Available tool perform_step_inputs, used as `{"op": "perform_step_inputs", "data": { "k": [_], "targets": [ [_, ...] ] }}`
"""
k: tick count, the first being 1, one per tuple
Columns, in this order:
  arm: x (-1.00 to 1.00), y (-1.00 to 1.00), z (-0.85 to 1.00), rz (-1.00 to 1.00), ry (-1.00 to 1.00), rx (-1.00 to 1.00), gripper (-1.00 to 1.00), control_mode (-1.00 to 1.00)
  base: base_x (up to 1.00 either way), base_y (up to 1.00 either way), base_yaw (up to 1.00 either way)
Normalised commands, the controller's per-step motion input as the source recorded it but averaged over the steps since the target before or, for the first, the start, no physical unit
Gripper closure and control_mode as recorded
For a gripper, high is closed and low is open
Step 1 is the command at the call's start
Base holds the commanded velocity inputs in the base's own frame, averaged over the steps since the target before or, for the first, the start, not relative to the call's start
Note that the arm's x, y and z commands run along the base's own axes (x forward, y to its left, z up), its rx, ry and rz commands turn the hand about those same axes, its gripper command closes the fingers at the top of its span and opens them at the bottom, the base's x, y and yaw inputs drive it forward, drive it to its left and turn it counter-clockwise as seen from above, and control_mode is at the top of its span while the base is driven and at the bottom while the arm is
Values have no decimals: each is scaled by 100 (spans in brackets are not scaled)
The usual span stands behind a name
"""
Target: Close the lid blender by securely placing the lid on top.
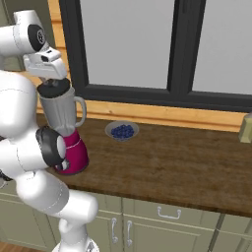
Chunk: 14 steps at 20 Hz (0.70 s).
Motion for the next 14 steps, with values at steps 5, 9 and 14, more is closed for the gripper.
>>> {"op": "perform_step_inputs", "data": {
  "k": [5,9,14],
  "targets": [
    [-11,-13,0,0,22,0,100,-100,0,0,0],
    [-9,-4,0,0,20,0,100,-100,0,0,0],
    [-58,-13,-1,0,0,3,100,-100,0,0,0]
  ]
}}
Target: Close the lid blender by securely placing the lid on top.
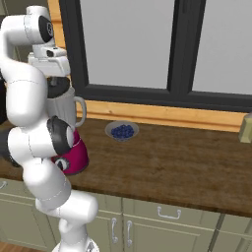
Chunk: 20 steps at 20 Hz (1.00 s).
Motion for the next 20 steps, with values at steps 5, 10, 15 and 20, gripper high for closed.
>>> {"op": "perform_step_inputs", "data": {
  "k": [5,10,15,20],
  "targets": [
    [-52,-20,-12,0,6,0,100,-100,0,0,0],
    [-9,-6,-14,0,7,-1,100,-100,0,0,0],
    [-1,0,-2,0,3,0,100,-100,0,0,0],
    [-50,-42,17,1,-23,24,100,-100,0,0,0]
  ]
}}
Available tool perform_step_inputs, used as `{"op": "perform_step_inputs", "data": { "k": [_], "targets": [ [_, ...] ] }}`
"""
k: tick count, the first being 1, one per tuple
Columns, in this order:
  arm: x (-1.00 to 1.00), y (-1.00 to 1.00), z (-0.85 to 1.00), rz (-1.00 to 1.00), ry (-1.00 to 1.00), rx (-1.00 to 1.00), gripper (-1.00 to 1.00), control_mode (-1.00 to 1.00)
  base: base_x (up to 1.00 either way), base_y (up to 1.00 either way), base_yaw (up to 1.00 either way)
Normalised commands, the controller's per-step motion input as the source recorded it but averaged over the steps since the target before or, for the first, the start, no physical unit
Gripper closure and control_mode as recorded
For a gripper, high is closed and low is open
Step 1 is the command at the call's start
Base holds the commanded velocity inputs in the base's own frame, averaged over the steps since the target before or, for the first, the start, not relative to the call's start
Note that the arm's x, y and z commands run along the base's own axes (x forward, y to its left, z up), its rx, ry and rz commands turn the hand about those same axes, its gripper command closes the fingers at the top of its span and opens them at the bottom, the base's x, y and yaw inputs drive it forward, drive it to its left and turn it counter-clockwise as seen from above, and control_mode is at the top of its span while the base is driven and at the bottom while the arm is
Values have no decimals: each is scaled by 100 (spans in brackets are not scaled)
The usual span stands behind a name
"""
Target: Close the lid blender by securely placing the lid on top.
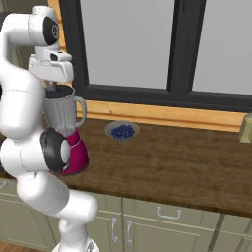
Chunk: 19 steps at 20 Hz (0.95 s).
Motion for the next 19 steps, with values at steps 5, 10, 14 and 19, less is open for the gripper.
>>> {"op": "perform_step_inputs", "data": {
  "k": [5,10,14,19],
  "targets": [
    [-100,-78,22,7,-53,47,100,-100,0,0,0],
    [-100,-75,31,5,-56,48,-100,-100,0,0,0],
    [-100,-77,31,3,-65,42,-100,-100,0,0,0],
    [-100,-68,39,3,-76,35,-100,-100,0,0,0]
  ]
}}
